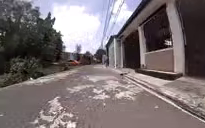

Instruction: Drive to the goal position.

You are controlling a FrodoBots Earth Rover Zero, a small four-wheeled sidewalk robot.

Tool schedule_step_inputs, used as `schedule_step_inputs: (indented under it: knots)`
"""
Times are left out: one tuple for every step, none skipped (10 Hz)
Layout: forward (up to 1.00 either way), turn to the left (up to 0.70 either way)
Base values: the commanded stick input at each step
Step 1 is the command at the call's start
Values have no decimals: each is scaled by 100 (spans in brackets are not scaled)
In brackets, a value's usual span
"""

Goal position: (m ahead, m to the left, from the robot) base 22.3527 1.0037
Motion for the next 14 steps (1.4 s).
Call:
schedule_step_inputs:
  knots:
    - [100, 0]
    - [100, 0]
    - [100, 0]
    - [100, 0]
    - [100, 0]
    - [100, 0]
    - [100, 0]
    - [100, 0]
    - [100, 0]
    - [100, 0]
    - [100, 0]
    - [100, 0]
    - [100, 0]
    - [100, 0]
